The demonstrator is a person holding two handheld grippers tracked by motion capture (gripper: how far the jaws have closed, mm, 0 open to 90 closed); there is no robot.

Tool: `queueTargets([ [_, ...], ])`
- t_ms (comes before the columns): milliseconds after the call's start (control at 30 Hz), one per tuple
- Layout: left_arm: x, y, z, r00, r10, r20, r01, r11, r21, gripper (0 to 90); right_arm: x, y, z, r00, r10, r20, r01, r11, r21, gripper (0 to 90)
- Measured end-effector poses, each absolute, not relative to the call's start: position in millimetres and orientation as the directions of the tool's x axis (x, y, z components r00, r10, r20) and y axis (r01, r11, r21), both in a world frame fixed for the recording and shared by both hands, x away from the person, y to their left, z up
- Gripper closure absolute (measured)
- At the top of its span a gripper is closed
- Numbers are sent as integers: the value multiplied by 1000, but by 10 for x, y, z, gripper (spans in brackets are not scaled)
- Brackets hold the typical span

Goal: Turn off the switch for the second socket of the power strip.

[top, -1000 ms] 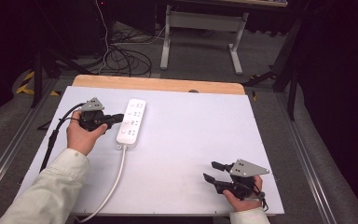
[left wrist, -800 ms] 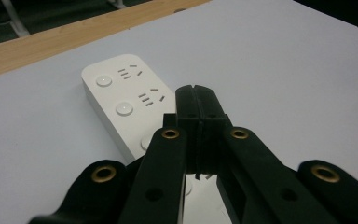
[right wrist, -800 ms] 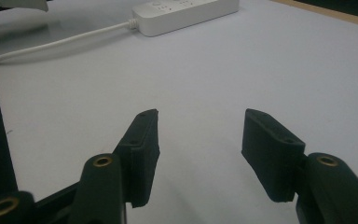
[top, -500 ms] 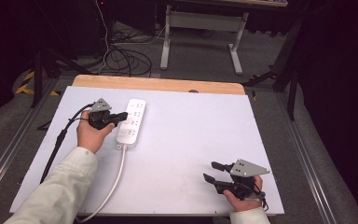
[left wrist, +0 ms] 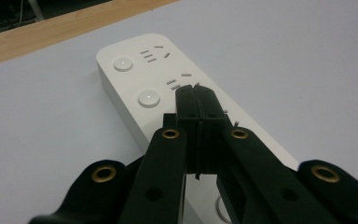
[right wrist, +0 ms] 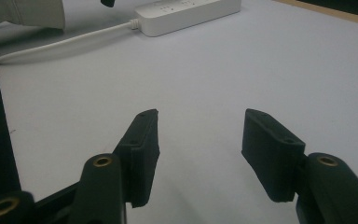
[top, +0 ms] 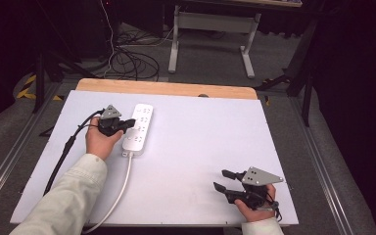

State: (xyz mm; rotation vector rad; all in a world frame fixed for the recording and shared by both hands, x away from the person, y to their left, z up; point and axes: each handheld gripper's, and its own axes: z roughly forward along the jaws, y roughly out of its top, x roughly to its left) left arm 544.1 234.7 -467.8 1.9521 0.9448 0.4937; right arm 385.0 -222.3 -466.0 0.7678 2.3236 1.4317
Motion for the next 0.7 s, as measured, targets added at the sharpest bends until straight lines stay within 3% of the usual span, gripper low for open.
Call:
queueTargets([
  [167, 5471, 2356, -4717, 623, 782, 11, 427, -352, 833, 900, 3857, -2224, -4666, -811, 585, 23, 286, 361, 887, 467],
  [700, 5482, 2336, -4743, 631, 776, -10, 450, -355, 819, 900, 3859, -2228, -4668, -810, 586, 28, 289, 358, 888, 467],
])
